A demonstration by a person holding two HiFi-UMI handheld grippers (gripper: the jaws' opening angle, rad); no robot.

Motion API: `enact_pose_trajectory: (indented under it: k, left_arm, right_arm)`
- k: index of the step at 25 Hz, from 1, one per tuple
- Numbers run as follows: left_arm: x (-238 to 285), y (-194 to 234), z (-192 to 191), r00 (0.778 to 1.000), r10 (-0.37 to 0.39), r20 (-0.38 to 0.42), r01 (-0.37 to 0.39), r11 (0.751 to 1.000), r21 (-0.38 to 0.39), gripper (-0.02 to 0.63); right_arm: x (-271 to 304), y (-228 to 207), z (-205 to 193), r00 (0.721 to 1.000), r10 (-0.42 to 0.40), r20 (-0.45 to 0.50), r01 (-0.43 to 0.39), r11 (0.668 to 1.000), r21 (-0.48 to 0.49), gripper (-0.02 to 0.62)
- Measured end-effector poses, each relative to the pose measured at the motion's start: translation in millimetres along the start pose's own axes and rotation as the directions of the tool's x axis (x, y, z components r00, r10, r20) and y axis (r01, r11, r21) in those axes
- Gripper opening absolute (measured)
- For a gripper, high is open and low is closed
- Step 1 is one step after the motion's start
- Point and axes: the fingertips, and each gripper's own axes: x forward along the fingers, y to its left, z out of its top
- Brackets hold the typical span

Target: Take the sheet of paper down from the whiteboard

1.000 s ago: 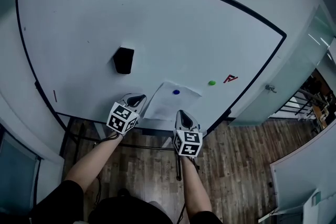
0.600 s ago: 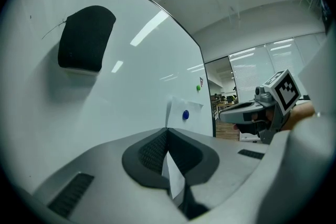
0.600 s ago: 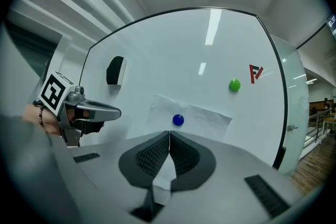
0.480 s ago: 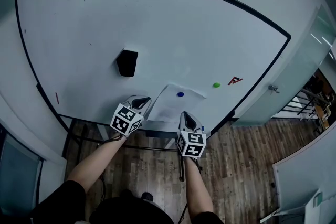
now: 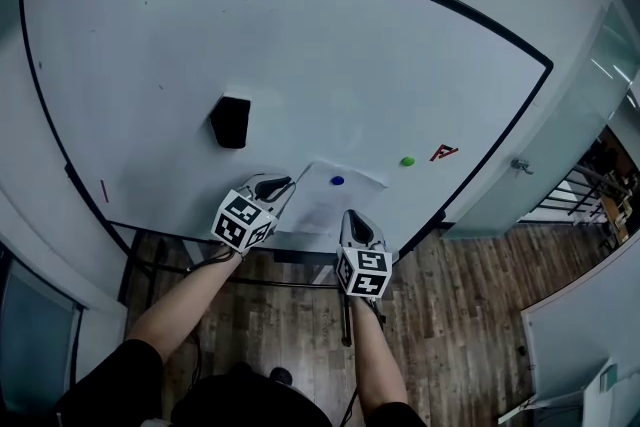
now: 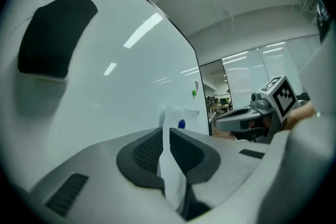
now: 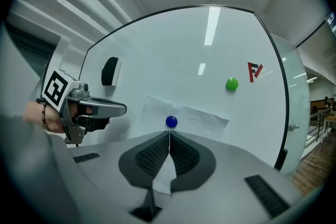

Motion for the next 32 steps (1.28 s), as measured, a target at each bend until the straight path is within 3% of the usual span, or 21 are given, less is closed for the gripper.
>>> enact_pose_trajectory:
  k: [3,6,10,17,23,32]
  left_arm:
    - [12,-3,4,1.0,-0.011,0.007,0.011,1.0,0.01,0.023]
    - [24,-5,6,1.0,-0.028,-0.001,0.028,1.0,0.013,0.102]
    - [39,-7,7,0.999,-0.044,-0.017,0.044,0.999,0.028,0.109]
    - [56,-8,7,0.999,-0.031,-0.035,0.033,0.998,0.059,0.108]
    - [58,0,7,0.999,-0.011,-0.037,0.013,0.998,0.067,0.031]
    - [55,2,8,1.0,-0.017,-0.024,0.018,1.0,0.024,0.02]
  right_arm:
    - [4,-5,3,1.0,0.008,0.006,-0.008,1.0,0.001,0.025]
    - [9,-11,2,1.0,0.011,0.002,-0.011,1.0,-0.004,0.025]
    - [15,-16,5,1.0,0.019,0.01,-0.019,1.0,-0.001,0.025]
    - [24,-28,4,1.0,0.03,0.008,-0.029,1.0,-0.005,0.025]
    - [32,-36,2,0.999,0.033,0.006,-0.033,0.999,-0.005,0.025]
    - [46,-25,8,0.999,0.043,0.021,-0.043,0.999,-0.025,0.026]
